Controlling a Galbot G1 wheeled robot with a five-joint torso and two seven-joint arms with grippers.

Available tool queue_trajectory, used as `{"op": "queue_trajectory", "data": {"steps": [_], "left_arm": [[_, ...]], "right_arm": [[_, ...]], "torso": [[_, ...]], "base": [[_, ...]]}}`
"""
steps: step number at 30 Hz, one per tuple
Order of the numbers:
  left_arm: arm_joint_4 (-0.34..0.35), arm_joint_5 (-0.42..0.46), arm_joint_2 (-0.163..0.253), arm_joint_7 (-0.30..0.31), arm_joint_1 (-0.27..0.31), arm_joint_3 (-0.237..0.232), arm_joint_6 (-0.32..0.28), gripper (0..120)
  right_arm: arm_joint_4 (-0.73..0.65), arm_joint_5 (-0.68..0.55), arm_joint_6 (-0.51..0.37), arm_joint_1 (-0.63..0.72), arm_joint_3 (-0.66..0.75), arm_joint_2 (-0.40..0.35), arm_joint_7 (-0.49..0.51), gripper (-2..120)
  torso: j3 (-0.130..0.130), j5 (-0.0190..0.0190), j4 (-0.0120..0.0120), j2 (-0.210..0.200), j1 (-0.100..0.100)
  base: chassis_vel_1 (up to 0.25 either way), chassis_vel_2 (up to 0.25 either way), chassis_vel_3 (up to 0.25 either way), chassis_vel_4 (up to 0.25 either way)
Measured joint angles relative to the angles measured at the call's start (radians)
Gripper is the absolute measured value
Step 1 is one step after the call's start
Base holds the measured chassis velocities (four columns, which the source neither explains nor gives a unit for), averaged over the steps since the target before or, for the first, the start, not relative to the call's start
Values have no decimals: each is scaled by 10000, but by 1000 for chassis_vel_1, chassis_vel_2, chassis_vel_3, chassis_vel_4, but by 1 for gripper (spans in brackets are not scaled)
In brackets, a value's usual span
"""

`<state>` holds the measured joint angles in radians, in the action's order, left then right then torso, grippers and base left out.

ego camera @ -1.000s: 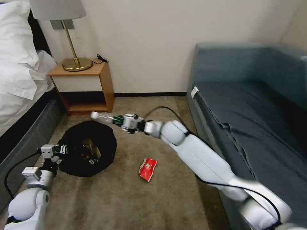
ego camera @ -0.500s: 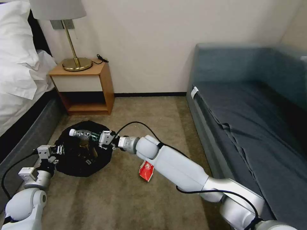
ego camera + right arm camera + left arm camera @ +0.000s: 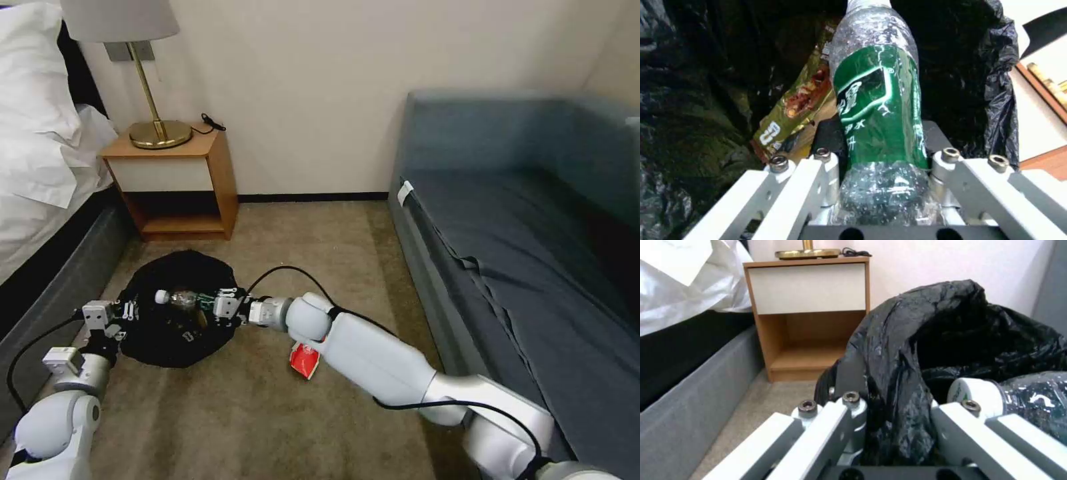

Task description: Pick up the trash bin, then pick up the garbage on the floor and place it into the trash bin.

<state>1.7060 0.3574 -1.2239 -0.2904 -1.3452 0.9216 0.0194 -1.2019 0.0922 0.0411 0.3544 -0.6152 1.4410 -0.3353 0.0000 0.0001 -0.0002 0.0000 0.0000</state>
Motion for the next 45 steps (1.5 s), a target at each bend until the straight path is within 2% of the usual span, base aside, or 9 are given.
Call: {"op": "queue_trajectory", "data": {"steps": [2,4,5,9,19,26,32,36,45], "left_arm": [[0,0,-39,0,-36,23,4,5],[0,1,-66,0,-44,23,10,5],[2,-8,-122,0,-71,22,23,5],[1,-28,-192,-9,-96,9,50,5],[-51,-33,-161,-35,-86,54,86,5],[-25,32,-110,-33,-92,194,86,5],[-51,183,29,-27,-147,353,111,5],[-110,267,113,-27,-161,420,134,5],[-65,261,110,-27,-169,433,151,5]], "right_arm": [[-11,-149,-103,-178,-258,92,146,38],[-11,-237,-166,-221,-347,172,190,41],[-11,-350,-291,-277,-485,312,302,50],[-28,-477,-383,-327,-630,408,457,61],[-262,-533,-423,-310,-601,242,489,99],[-387,-650,-583,-135,69,230,858,100],[-255,-1404,-1567,348,1143,-171,1572,100],[275,-1695,-2097,881,1840,-393,1900,100],[1710,-1686,-2352,1967,2485,-238,3201,100]], "torso": [[0,-1,2,0,0],[0,0,1,0,0],[0,-1,3,0,0],[0,-1,5,0,0],[0,-1,1,0,0],[0,0,3,0,0],[0,0,1,0,0],[0,1,-1,0,0],[0,0,2,1,0]], "base": [[0,0,0,0],[0,0,0,0],[0,0,0,0],[0,0,0,0],[0,0,0,0],[0,0,0,0],[0,0,0,0],[0,0,0,0],[0,0,0,0]]}}
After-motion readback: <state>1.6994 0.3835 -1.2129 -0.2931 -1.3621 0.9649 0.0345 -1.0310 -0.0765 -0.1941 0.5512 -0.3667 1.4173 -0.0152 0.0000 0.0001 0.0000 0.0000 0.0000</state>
